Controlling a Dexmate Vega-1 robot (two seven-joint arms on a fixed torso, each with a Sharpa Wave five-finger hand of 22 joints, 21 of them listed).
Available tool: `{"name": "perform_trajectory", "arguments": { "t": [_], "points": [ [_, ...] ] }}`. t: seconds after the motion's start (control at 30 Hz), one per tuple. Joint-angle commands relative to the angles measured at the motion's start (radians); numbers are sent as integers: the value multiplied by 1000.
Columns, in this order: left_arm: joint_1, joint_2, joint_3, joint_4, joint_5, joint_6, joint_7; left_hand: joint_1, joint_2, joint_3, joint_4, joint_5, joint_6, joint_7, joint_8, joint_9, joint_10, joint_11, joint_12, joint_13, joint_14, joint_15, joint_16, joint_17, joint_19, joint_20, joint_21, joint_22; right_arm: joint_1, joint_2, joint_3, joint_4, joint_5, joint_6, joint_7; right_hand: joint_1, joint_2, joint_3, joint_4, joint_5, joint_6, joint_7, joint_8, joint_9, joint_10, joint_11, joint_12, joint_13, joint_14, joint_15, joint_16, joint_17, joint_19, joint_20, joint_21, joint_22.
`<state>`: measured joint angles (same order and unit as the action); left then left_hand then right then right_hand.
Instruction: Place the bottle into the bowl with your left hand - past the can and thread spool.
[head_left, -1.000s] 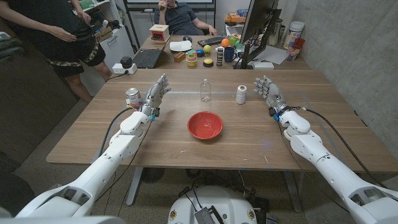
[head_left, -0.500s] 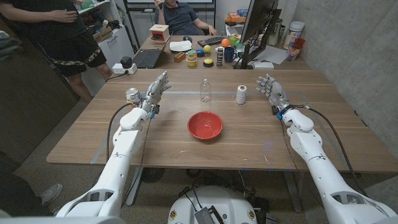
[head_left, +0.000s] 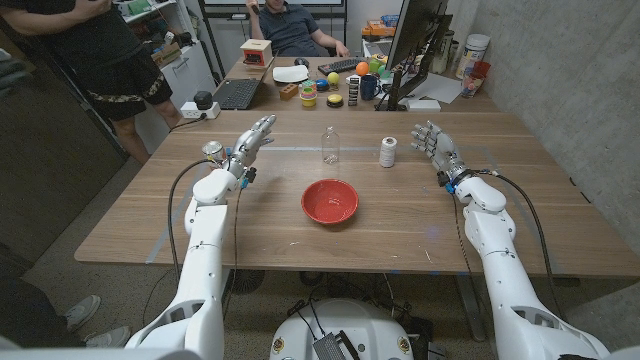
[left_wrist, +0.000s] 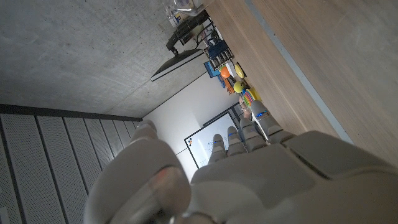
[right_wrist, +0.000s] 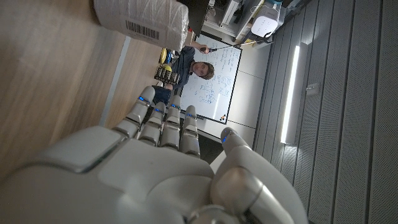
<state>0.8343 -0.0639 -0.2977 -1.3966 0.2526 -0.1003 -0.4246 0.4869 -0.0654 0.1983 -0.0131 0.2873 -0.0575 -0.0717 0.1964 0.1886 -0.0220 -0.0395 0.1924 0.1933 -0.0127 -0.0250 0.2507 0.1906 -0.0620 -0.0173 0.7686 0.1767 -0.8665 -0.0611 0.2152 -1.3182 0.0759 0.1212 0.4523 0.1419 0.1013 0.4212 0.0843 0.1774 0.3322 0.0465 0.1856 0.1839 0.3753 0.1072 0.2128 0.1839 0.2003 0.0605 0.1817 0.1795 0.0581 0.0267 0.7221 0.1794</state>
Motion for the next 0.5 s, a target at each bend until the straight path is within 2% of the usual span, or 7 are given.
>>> {"name": "perform_trajectory", "arguments": {
  "t": [0.03,0.1,0.2,0.5],
  "points": [
    [-12,-77,-52,-49,275,-62,-42,44,-28,-1,-33,7,3,7,12,5,14,-6,7,3,24,-7,1,-1,32,7,2,2,17,101,113,-5,-96,2,90,-3,-3,0,3,4,9,1,7,5,6,-4,6,5,5,0,5,1,10,-3,-2,1],
    [-13,-79,-53,-44,295,-90,-35,71,-40,-1,-51,11,8,6,15,5,25,-14,10,3,31,-11,-1,-2,49,5,3,1,20,106,119,-3,-102,-1,101,-3,-3,0,3,4,9,2,7,5,5,-4,5,5,5,1,5,1,10,-3,-3,1],
    [-15,-82,-48,-50,327,-110,-39,127,-57,1,-85,20,24,-16,22,5,42,-21,13,2,51,-12,-2,-3,84,4,3,0,23,113,127,-1,-116,2,109,-4,-3,0,3,4,9,2,7,5,7,-3,6,5,4,2,4,1,10,-2,-3,1],
    [-22,-94,-41,-64,417,-125,-18,198,-62,9,-120,31,13,-34,17,5,34,-42,6,2,59,-12,-11,-3,97,14,-8,-1,35,128,151,12,-132,11,133,-6,-5,-2,4,4,9,4,7,5,5,-2,5,5,4,2,4,1,10,-2,-6,1]
  ]
}}
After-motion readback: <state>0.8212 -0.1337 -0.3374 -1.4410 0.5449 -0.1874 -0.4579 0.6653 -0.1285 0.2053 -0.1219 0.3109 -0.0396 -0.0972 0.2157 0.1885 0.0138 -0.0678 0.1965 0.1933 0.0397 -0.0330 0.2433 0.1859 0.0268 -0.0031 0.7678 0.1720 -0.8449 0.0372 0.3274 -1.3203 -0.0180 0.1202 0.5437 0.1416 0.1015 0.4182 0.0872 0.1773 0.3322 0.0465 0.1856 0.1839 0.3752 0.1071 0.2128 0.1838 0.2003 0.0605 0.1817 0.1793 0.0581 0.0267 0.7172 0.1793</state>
